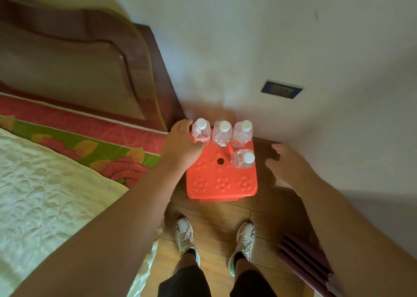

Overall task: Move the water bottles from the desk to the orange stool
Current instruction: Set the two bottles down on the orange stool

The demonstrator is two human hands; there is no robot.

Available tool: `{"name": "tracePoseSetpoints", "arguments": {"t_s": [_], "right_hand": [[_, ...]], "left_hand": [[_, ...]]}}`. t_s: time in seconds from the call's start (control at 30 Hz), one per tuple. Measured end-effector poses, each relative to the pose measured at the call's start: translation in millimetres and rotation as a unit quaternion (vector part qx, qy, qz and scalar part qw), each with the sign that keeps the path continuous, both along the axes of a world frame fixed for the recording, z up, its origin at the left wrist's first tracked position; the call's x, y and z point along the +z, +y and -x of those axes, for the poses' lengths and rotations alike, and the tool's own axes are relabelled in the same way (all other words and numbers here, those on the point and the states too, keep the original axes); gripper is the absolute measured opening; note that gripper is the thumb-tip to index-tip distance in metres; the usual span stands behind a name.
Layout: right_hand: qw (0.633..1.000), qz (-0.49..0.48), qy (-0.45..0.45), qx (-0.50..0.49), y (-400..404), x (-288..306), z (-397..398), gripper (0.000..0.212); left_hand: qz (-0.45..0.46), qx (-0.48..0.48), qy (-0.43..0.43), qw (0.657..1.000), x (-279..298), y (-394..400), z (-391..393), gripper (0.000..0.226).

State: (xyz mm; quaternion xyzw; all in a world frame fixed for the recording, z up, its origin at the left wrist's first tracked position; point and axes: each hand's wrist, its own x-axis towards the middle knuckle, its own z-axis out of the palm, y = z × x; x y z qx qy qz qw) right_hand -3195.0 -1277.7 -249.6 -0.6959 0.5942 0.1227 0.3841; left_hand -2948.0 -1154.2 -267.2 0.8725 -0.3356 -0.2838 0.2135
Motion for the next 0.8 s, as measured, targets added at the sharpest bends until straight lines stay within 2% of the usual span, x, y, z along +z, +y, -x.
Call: {"name": "tracePoseSetpoints", "arguments": {"t_s": [0.1,0.27,0.4,0.63,0.8], "right_hand": [[0.999,0.046,-0.010,-0.008,-6.2,45.5,0.7,0.050],[0.993,0.101,-0.064,-0.007,2.2,139.9,3.8,0.066],[0.982,0.151,-0.105,0.037,17.9,216.3,13.4,0.080],[0.961,0.216,-0.159,0.074,21.5,336.0,50.3,0.080],[0.941,0.272,-0.195,0.054,21.6,397.5,83.9,0.081]], "left_hand": [[-0.015,-0.047,-0.024,0.998,49.8,7.1,13.6,0.067],[-0.066,-0.086,-0.018,0.994,147.5,11.7,41.1,0.073],[-0.061,-0.110,-0.080,0.989,238.2,15.0,66.0,0.066],[0.026,-0.112,-0.169,0.979,367.9,29.1,107.2,0.064],[0.099,-0.107,-0.194,0.970,418.2,39.5,135.9,0.061]]}}
